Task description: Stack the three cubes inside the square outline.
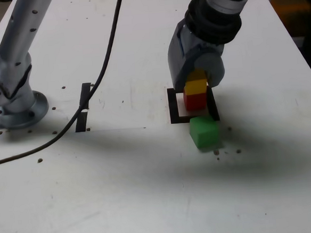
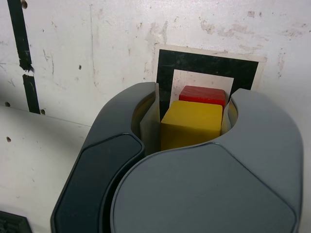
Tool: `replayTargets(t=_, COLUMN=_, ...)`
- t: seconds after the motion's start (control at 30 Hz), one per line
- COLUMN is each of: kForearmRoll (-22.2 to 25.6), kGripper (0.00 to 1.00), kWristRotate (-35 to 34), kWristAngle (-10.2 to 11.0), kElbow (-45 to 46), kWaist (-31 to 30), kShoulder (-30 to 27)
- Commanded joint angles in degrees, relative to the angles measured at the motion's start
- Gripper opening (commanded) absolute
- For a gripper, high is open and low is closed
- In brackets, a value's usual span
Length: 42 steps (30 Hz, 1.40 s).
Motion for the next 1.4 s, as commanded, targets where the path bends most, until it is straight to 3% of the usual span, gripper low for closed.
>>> replayTargets(t=0.0, kForearmRoll=0.16, kGripper=0.32, kWristRotate=-0.01, kWristAngle=-0.1, kElbow=-0.09, kWaist=0.17, kShoulder=0.04)
replayTargets(t=0.23, kForearmRoll=0.19, kGripper=0.38, kWristRotate=0.0, kWristAngle=-0.13, kElbow=-0.22, kWaist=0.21, kShoulder=0.23)
replayTargets(t=0.47, kForearmRoll=0.53, kGripper=0.59, kWristRotate=0.34, kWristAngle=-0.04, kElbow=-0.53, kWaist=0.27, kShoulder=0.31)
replayTargets(t=0.77, kForearmRoll=0.7, kGripper=0.78, kWristRotate=1.37, kWristAngle=0.7, kElbow=-0.81, kWaist=0.3, kShoulder=0.28)
replayTargets(t=0.97, kForearmRoll=1.84, kGripper=0.99, kWristRotate=1.22, kWristAngle=1.34, kElbow=-1.49, kWaist=0.3, kShoulder=0.3)
replayTargets(t=1.27, kForearmRoll=6.89, kGripper=1.0, kWristRotate=-0.91, kWristAngle=1.32, kElbow=-2.36, kWaist=-0.77, kShoulder=-2.44)
replayTargets(t=1.37, kForearmRoll=8.55, kGripper=1.0, kWristRotate=-4.47, kWristAngle=2.85, kElbow=-1.58, kWaist=-3.86, kShoulder=-5.28)
